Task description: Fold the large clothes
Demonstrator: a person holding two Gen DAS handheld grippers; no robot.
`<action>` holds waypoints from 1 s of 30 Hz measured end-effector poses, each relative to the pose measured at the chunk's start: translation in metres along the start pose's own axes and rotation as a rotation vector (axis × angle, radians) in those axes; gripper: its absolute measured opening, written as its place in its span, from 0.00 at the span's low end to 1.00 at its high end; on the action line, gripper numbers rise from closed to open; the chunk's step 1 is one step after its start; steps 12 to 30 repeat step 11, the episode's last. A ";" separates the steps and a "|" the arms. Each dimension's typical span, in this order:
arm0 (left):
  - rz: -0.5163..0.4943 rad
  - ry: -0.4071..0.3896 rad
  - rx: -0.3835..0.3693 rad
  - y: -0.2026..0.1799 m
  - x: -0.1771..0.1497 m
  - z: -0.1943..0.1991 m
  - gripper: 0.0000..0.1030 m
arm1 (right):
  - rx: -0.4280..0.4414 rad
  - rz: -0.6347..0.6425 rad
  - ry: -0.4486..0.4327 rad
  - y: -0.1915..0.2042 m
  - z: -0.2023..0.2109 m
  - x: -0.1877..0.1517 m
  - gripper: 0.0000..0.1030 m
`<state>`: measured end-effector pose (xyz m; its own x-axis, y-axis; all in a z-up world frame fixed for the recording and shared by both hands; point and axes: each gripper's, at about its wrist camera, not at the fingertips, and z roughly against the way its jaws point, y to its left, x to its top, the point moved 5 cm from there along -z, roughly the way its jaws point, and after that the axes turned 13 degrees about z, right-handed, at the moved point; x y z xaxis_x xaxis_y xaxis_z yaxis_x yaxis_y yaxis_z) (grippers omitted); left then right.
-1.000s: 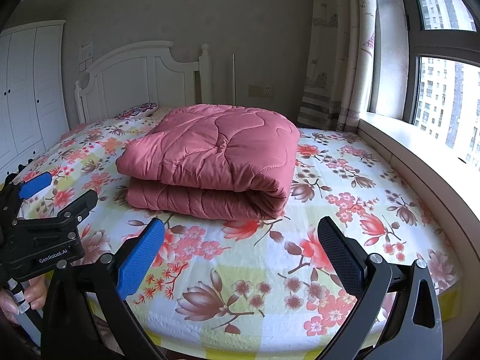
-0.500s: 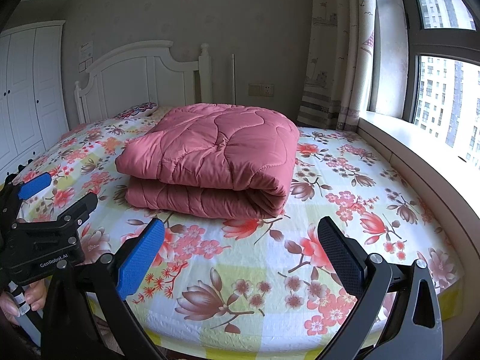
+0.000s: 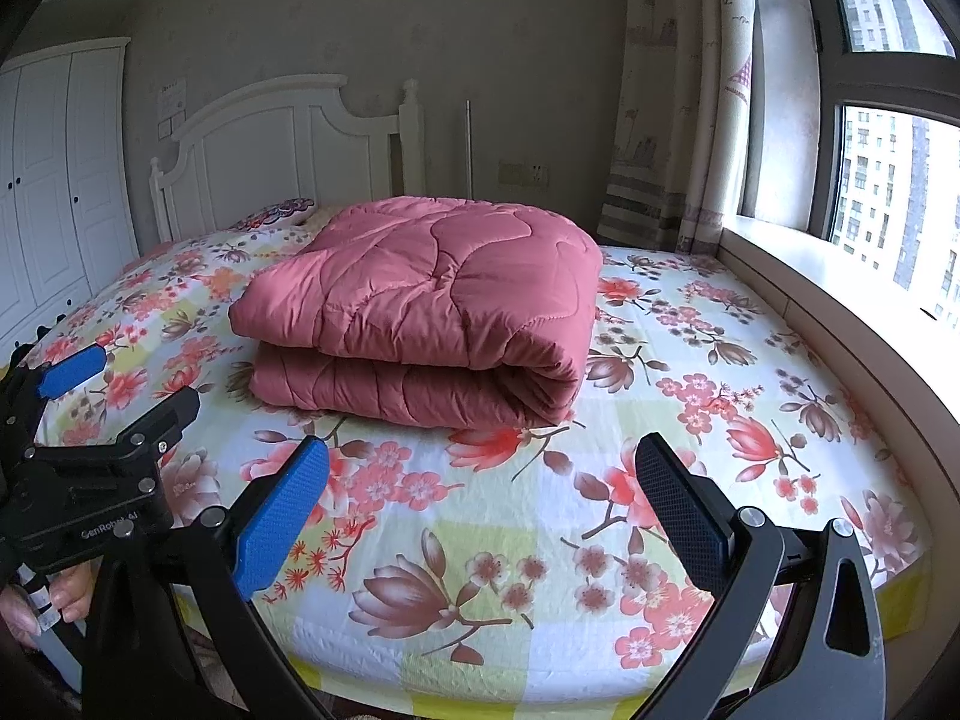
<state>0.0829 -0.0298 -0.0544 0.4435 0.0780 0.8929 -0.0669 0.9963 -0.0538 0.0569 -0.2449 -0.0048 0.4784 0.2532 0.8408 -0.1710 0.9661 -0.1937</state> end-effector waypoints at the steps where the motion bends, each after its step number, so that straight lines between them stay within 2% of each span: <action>1: -0.003 0.004 -0.005 0.001 -0.001 -0.001 0.98 | 0.000 -0.001 0.003 0.000 -0.001 -0.001 0.96; 5: -0.025 -0.057 -0.021 -0.003 -0.004 0.007 0.98 | 0.008 -0.018 0.009 -0.004 -0.003 -0.003 0.96; 8: -0.021 -0.014 -0.065 -0.001 -0.004 -0.001 0.98 | 0.015 -0.038 0.012 -0.017 -0.003 0.000 0.96; 10: 0.001 0.051 -0.091 0.004 -0.006 -0.011 0.98 | -0.048 -0.030 0.013 -0.045 0.004 0.006 0.95; 11: 0.006 0.062 -0.088 0.006 -0.006 -0.013 0.98 | -0.120 -0.035 0.018 -0.074 0.013 0.011 0.95; 30: 0.006 0.062 -0.088 0.006 -0.006 -0.013 0.98 | -0.120 -0.035 0.018 -0.074 0.013 0.011 0.95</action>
